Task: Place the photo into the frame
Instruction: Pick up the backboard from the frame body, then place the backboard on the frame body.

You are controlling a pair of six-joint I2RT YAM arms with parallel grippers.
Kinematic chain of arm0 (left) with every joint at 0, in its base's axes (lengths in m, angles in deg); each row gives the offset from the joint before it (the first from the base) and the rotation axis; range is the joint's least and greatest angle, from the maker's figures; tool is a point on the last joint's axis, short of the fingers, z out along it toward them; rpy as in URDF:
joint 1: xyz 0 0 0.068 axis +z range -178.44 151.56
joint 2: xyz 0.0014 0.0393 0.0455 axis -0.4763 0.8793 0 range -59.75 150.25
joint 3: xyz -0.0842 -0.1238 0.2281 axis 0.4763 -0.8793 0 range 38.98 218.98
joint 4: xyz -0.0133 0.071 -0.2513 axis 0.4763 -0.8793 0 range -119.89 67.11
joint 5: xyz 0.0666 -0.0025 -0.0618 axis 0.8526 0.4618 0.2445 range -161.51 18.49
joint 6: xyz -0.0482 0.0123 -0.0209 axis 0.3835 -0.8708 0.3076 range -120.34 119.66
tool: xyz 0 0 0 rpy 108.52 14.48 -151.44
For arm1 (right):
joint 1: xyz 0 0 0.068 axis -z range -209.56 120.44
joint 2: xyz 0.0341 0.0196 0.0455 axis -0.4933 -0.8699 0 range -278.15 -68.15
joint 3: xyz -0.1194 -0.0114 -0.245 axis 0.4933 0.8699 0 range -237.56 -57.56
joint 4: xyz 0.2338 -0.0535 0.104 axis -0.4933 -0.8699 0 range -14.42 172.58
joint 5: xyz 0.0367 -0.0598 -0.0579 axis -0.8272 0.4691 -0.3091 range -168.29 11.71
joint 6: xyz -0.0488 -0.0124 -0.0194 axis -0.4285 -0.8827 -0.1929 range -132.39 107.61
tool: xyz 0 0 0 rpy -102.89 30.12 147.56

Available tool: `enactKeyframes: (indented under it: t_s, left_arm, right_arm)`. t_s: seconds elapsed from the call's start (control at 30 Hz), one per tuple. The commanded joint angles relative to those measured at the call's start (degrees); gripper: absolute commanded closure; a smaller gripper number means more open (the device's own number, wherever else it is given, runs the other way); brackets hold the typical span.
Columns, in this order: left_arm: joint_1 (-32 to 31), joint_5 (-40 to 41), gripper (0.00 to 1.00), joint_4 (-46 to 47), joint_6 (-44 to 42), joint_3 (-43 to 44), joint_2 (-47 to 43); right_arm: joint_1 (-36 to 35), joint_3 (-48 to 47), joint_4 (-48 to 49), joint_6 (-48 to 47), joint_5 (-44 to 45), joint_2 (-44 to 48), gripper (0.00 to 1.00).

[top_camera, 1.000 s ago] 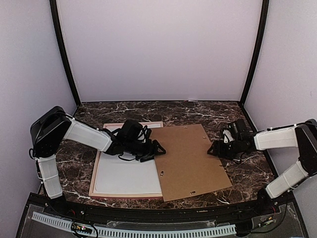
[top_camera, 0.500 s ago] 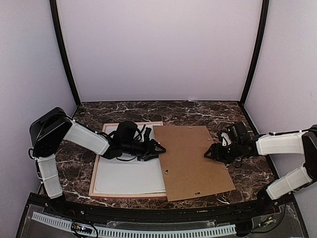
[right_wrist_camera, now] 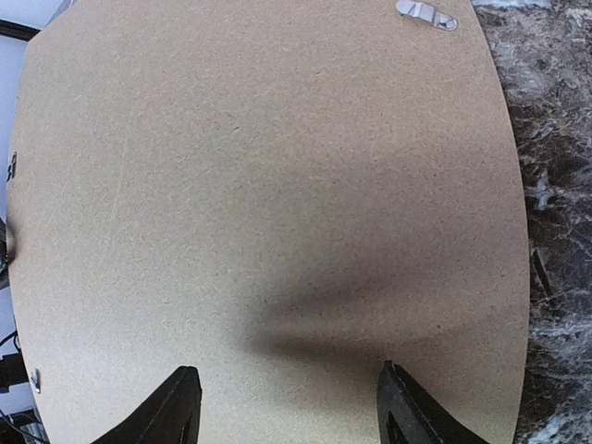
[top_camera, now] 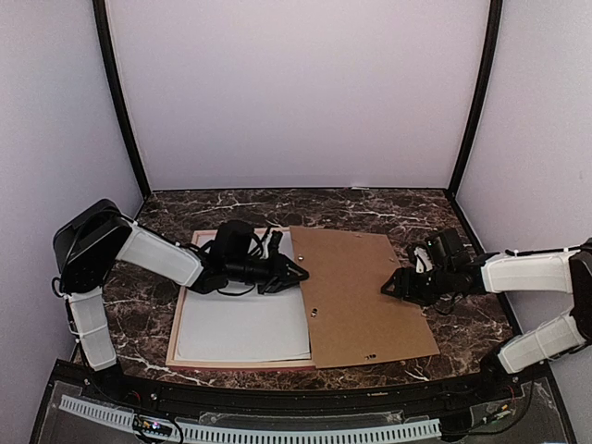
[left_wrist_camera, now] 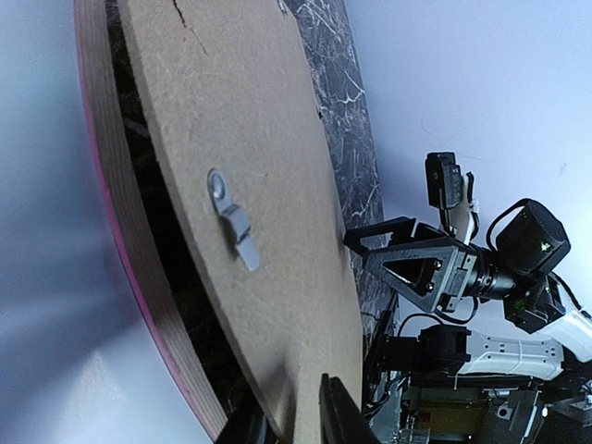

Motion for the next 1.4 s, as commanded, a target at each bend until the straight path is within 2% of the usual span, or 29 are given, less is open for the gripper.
enactKeyframes:
  t_s: [0.0,0.1,0.2,0.27,0.43,0.63,0.83,1.1,1.23,1.37]
  left_arm:
    - [0.2,-1.6,0.83,3.9,-0.9,3.2,0.0]
    - [0.2,-1.6,0.87,2.9,-1.5,4.5,0.4]
    - [0.3,-1.8,0.97,2.2,-1.9,5.1,0.4]
    - [0.8,-2.6,1.00,2.2,-1.8,5.3,0.2]
    - [2.6,-7.4,1.00,2.5,-1.3,3.7,-2.1]
    - [7.3,-13.6,1.00,-1.4,-2.8,-0.2,-9.6]
    - [14.5,-21.0,1.00,-11.9,-7.5,-3.4,-19.8]
    - [27.6,-28.9,1.00,-36.7,-17.6,-2.9,-36.0]
    - [33.5,-32.1,1.00,-48.0,-23.6,-1.0,-40.7]
    - [38.2,-36.0,1.00,-54.3,-26.6,-0.8,-43.3]
  right_arm:
    - [-1.2,1.1,1.7,1.3,-1.8,1.1,0.34]
    - [-1.6,1.1,1.6,1.6,-2.0,1.7,0.34]
    - [-1.7,0.5,0.1,1.2,-1.6,3.0,0.34]
    - [-1.7,-0.8,-1.9,0.6,-1.2,4.2,0.34]
    - [-1.6,-4.2,-7.5,-0.9,1.4,8.4,0.29]
    - [-1.4,-7.7,-12.3,-2.2,3.7,12.3,0.26]
    - [-1.4,-10.3,-14.4,-3.8,5.3,12.8,0.25]
    - [-1.4,-11.3,-9.9,-5.1,3.8,7.4,0.25]
    - [-1.5,-12.7,-6.9,-5.6,1.4,3.5,0.26]
    - [-2.3,-14.5,-4.4,-6.6,-0.9,-1.5,0.27]
